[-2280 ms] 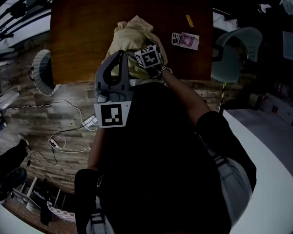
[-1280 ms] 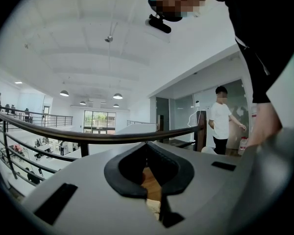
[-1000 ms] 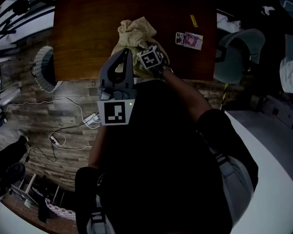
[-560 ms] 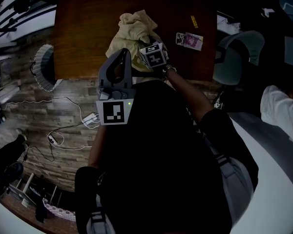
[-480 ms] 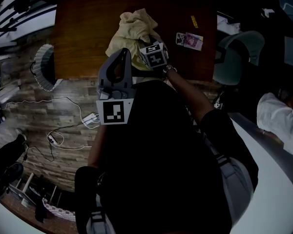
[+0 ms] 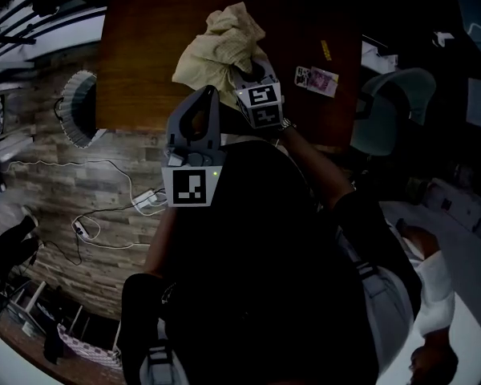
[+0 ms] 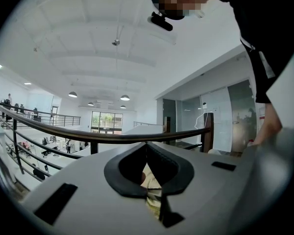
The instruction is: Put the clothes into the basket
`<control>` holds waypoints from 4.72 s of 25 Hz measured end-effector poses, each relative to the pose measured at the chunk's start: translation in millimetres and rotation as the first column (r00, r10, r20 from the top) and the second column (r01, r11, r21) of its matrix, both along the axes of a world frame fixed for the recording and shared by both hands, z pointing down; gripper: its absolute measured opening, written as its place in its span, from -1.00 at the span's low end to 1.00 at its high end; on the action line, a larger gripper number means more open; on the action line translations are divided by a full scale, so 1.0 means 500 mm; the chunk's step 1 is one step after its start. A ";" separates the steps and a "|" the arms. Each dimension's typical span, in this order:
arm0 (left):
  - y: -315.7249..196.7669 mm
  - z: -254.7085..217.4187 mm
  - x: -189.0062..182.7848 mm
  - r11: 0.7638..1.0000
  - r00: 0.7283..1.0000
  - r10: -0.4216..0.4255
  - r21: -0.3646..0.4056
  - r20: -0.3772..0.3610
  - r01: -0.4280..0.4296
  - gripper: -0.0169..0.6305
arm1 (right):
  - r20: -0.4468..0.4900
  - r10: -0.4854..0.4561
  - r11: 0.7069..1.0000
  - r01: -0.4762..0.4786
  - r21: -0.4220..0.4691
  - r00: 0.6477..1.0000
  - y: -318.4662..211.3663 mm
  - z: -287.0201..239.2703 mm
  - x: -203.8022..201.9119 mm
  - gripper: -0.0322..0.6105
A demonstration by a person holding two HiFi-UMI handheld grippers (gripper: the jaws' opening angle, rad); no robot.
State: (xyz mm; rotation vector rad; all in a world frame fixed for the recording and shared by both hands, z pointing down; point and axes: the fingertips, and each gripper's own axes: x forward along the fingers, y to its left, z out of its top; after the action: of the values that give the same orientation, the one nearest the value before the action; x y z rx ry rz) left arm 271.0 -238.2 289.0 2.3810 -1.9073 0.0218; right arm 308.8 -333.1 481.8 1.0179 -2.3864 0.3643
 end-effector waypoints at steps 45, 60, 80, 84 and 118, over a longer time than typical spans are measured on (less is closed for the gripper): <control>0.267 -0.016 -0.416 0.834 0.835 -0.546 0.059 -0.066 0.549 -0.91 | 0.234 -0.549 0.822 0.467 0.325 0.803 0.286 -0.349 -0.467 -0.59; 0.472 -0.027 -0.619 0.762 0.766 -0.636 0.081 -0.086 0.642 -0.91 | 0.207 -0.659 0.745 0.589 0.315 0.723 0.504 -0.349 -0.689 -0.58; 0.781 -0.014 -0.821 0.588 0.591 -0.801 0.065 -0.098 0.806 -0.91 | 0.244 -0.790 0.612 0.750 0.251 0.562 0.814 -0.309 -0.927 -0.58; 0.799 -0.015 -0.837 0.556 0.561 -0.823 0.074 -0.092 0.828 -0.91 | 0.249 -0.804 0.591 0.770 0.241 0.540 0.835 -0.305 -0.940 -0.58; 0.715 0.046 -1.156 0.496 0.496 -0.864 0.019 -0.089 0.868 -0.91 | 0.203 -0.815 0.559 0.829 0.029 0.543 0.767 -0.136 -1.269 -0.58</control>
State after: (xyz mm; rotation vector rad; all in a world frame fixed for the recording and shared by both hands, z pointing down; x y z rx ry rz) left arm -306.8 119.3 312.1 1.1106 -2.8464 -0.1899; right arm -325.5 50.4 413.6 -0.2902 -2.6817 0.1785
